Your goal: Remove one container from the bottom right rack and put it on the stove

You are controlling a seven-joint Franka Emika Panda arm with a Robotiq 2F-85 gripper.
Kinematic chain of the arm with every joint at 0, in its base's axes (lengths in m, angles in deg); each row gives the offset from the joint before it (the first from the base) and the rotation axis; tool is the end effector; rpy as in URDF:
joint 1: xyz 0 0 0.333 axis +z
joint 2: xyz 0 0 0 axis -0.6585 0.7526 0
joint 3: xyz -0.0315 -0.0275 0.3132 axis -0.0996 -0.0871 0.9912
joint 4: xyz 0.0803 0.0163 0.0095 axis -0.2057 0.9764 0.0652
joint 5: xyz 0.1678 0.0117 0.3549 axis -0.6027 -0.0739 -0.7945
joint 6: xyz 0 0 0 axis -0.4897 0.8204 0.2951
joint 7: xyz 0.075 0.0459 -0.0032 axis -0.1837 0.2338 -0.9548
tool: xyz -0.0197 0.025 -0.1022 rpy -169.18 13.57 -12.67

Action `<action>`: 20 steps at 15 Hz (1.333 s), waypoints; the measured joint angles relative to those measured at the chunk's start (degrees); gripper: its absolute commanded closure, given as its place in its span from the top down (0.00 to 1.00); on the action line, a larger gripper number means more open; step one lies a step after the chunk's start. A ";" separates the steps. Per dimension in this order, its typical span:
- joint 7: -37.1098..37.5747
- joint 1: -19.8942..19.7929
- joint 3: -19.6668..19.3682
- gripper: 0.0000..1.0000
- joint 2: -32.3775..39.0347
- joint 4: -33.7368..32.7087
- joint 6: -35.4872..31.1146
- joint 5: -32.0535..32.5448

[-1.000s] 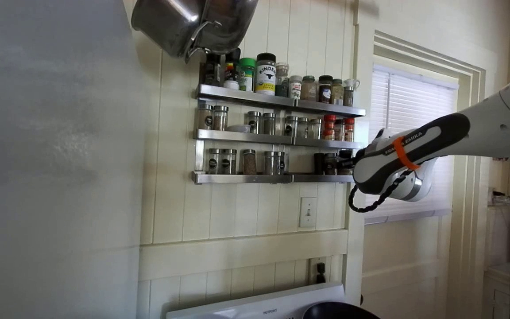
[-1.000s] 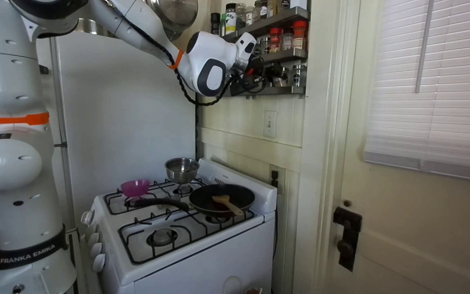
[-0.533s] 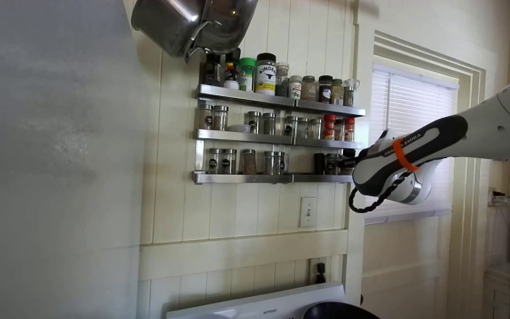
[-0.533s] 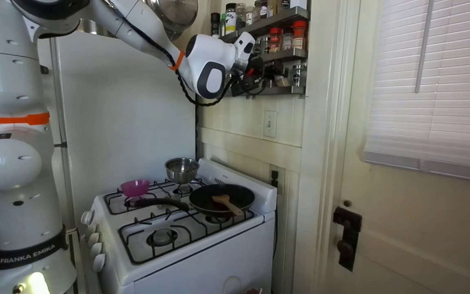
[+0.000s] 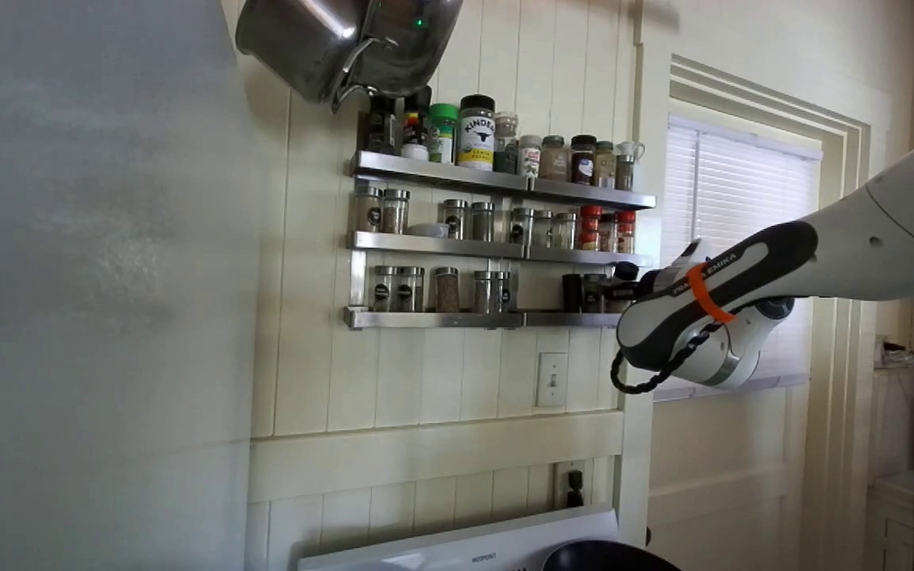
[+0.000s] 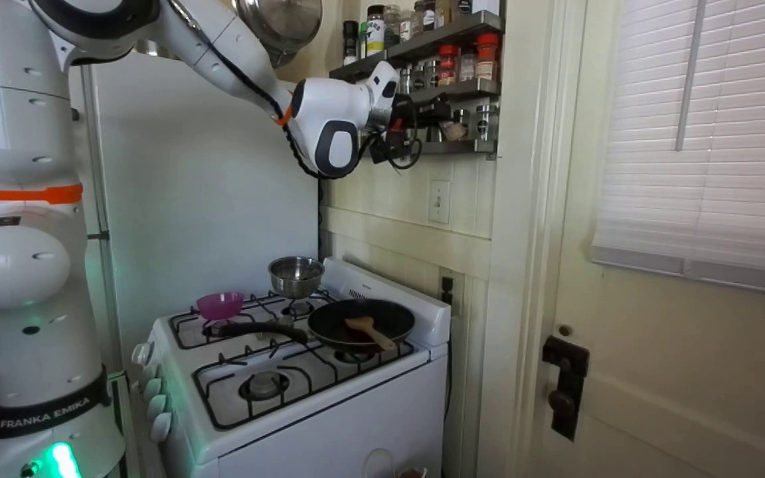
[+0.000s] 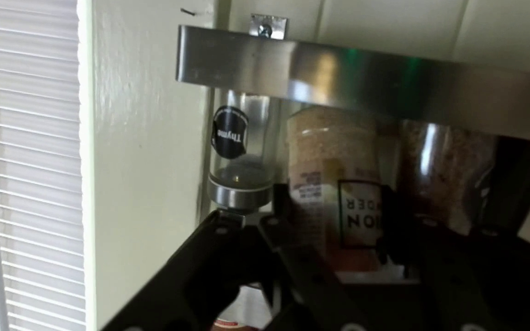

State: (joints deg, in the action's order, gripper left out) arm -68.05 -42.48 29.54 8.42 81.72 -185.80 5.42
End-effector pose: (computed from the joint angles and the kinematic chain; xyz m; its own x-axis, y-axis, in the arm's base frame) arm 0.5458 -0.0525 0.5711 0.0370 0.1506 0.9879 -0.2008 -0.9673 0.1550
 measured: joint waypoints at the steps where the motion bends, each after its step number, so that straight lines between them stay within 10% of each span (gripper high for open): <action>1: -0.02 0.23 0.23 0.23 -0.01 0.36 -1.27 -0.48; 20: -17.46 3.58 5.99 0.23 -3.48 7.03 -8.46 -25.90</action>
State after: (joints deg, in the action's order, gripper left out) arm -85.51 -38.90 35.53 4.94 88.75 -194.25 -20.48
